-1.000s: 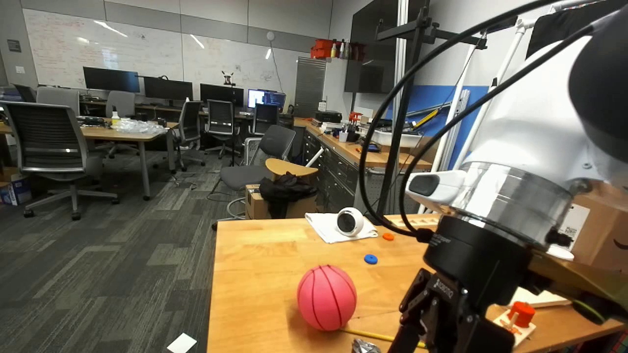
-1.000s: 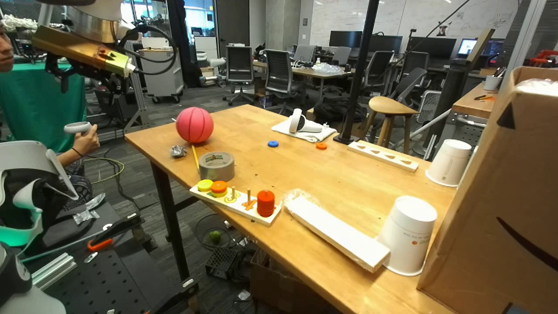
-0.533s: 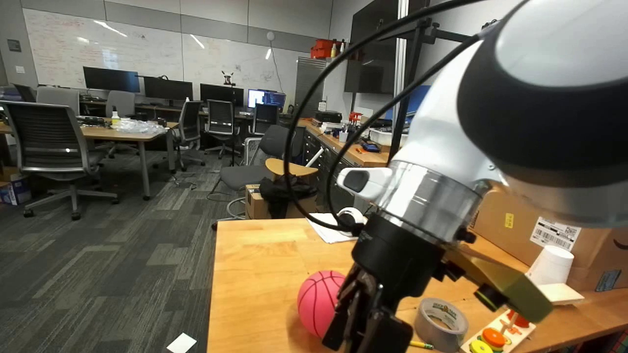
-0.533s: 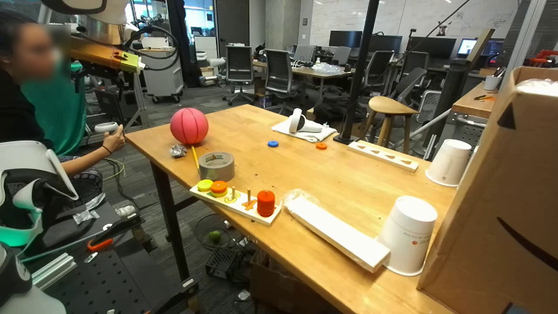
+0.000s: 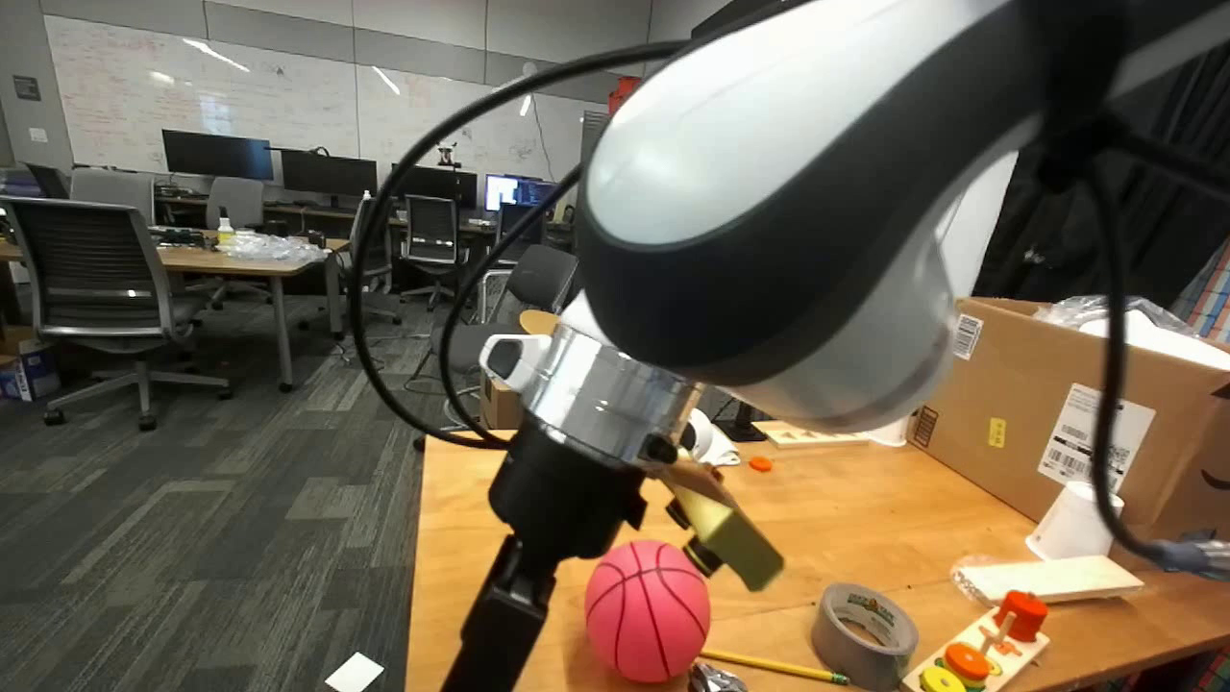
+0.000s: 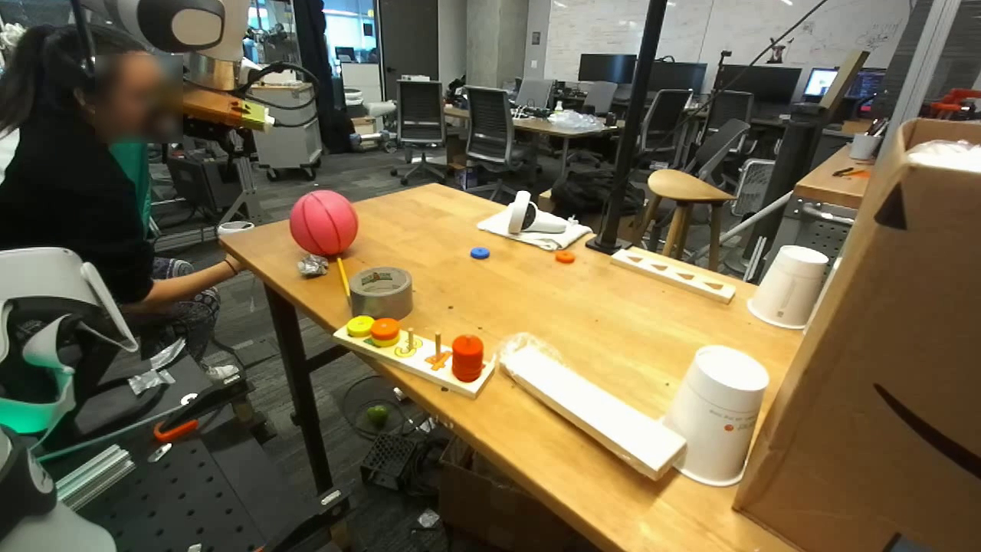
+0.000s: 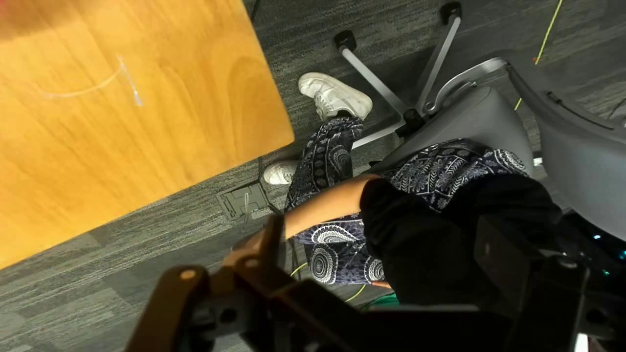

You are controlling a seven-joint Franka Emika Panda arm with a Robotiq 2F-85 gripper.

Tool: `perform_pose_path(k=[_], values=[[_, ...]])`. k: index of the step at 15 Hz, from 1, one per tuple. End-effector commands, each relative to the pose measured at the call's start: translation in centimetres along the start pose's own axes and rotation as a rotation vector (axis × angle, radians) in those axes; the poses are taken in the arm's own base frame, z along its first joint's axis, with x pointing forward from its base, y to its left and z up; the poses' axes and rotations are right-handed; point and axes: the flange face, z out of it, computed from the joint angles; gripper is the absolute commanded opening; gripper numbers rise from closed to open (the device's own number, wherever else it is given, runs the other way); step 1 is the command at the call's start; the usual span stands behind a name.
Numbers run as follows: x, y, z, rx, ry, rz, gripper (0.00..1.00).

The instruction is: Move the ball to the right

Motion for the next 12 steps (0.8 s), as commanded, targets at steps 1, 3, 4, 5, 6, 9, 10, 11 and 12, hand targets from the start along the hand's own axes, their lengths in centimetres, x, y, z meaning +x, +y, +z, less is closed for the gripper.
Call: perform_pose_path(k=[1, 3, 4, 5, 6, 9, 10, 11, 12], values=[[3.9, 3.8, 1.6, 0.023, 0.001, 0.045, 1.00], [4.2, 6.1, 2.8, 0.026, -0.011, 0.094, 1.00], [3.9, 7.8, 3.4, 0.019, -0.021, 0.130, 1.00], [3.3, 9.2, 3.9, 0.012, -0.034, 0.161, 1.00], [2.3, 11.0, 4.2, -0.005, -0.053, 0.200, 1.00], [-1.3, 15.1, 4.6, -0.037, -0.116, 0.297, 1.00], [-2.3, 16.3, 4.6, -0.046, -0.131, 0.321, 1.00], [-3.3, 17.3, 4.2, -0.056, -0.141, 0.335, 1.00], [-4.1, 18.3, 3.6, -0.068, -0.149, 0.342, 1.00]])
